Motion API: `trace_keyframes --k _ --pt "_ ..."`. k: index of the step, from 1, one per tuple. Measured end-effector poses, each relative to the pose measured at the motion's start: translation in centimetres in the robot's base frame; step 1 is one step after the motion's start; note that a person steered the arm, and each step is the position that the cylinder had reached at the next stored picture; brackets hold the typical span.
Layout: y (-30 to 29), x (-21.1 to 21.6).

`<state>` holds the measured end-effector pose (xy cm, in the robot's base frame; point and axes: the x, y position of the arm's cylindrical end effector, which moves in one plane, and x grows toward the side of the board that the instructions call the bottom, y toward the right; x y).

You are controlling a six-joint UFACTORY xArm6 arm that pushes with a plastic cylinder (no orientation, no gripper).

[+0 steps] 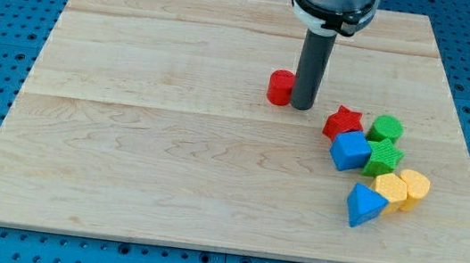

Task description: Move the green blocks into the red blocks

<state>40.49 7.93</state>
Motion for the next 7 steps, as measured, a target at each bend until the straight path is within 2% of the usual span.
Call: trace_keyframes --k 1,2,3,4,5,6,7 --pt "1.3 -2.9" --pt "7.5 -6.1" --pt "17.8 -2.4" --pt "15.3 9.5" --pt "7.5 12.4" --pt "5.9 8.4" --pt "7.9 9.0"
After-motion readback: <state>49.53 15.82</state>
